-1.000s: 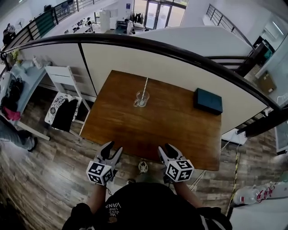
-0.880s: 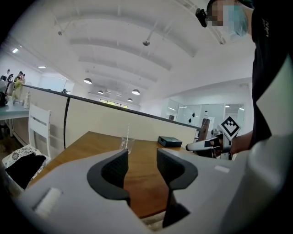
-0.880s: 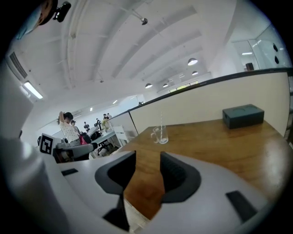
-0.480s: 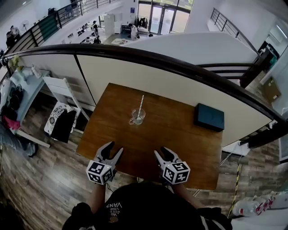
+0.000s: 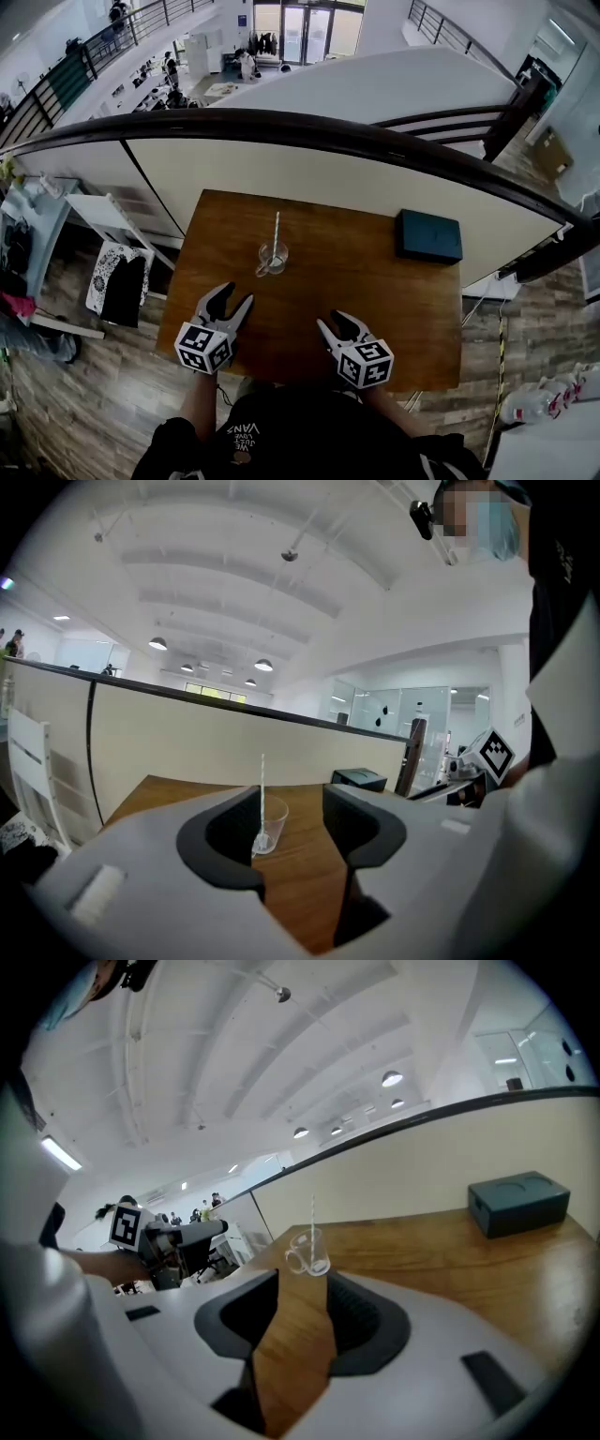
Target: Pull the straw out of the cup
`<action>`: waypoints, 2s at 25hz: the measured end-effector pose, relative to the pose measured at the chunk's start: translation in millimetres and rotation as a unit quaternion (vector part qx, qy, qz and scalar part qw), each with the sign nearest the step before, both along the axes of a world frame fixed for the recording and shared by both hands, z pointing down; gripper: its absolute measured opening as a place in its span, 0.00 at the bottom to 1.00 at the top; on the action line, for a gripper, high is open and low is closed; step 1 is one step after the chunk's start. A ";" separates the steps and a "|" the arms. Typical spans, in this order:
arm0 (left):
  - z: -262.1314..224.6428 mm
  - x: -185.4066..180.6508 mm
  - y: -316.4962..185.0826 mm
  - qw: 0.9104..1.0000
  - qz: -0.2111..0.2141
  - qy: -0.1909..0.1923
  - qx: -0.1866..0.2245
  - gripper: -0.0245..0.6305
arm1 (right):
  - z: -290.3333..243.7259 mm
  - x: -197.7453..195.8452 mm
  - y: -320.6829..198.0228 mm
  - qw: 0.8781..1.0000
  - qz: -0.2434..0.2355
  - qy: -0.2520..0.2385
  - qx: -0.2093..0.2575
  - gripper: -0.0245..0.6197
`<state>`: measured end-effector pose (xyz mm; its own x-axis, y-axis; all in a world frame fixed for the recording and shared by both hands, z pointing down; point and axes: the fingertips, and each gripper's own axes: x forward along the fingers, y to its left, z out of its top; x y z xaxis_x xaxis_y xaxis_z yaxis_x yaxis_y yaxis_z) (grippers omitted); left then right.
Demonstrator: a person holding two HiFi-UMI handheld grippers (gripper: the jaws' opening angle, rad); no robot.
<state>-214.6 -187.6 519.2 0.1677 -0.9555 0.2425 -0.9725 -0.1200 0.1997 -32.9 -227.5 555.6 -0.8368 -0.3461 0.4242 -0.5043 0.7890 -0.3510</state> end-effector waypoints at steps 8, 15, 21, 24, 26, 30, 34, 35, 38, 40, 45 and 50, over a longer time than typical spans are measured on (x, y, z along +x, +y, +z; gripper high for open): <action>-8.8 -23.0 -52.2 0.994 0.107 -0.002 -0.004 0.33 | 2.1 -13.2 6.7 0.994 0.107 -0.006 -0.021 0.25; 7.9 -34.1 -93.9 0.984 0.175 0.022 -0.023 0.34 | 7.5 -21.5 17.9 0.983 0.180 0.010 -0.030 0.25; 31.5 -31.4 -128.9 0.974 0.223 0.022 -0.034 0.34 | 14.9 -26.9 23.3 0.973 0.230 0.017 -0.033 0.25; 45.2 -31.4 -141.9 0.971 0.236 0.021 -0.038 0.34 | 18.6 -32.5 26.5 0.969 0.244 0.020 -0.035 0.25; 53.0 -29.2 -148.9 0.968 0.246 0.023 -0.041 0.34 | 20.6 -36.1 28.6 0.968 0.249 0.023 -0.036 0.25; 65.7 -25.3 -161.1 0.963 0.263 0.023 -0.045 0.34 | 23.9 -43.8 33.0 0.966 0.255 0.029 -0.038 0.25; 78.3 -21.1 -172.1 0.957 0.285 0.015 -0.051 0.34 | 28.7 -50.7 38.6 0.964 0.259 0.035 -0.041 0.25; 80.5 -19.4 -175.1 0.955 0.290 0.015 -0.052 0.34 | 30.1 -51.2 40.3 0.964 0.261 0.036 -0.042 0.25; 84.8 -11.7 -183.0 0.950 0.308 0.012 -0.056 0.34 | 35.0 -50.0 46.0 0.961 0.269 0.041 -0.046 0.25; 87.2 -5.6 -186.7 0.945 0.321 0.009 -0.060 0.34 | 38.3 -48.0 50.4 0.959 0.275 0.045 -0.050 0.25; 94.0 1.9 -192.4 0.941 0.332 0.001 -0.067 0.33 | 39.9 -47.9 57.6 0.955 0.287 0.051 -0.051 0.25; 96.4 0.6 -189.4 0.940 0.335 -0.006 -0.069 0.15 | 37.1 -48.6 63.1 0.952 0.296 0.052 -0.048 0.25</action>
<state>-214.0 -376.9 615.6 0.7166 -0.5959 0.3625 -0.6904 -0.6798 0.2473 -81.5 -164.4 592.7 -0.4586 -0.6998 0.5477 -0.8869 0.3217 -0.3315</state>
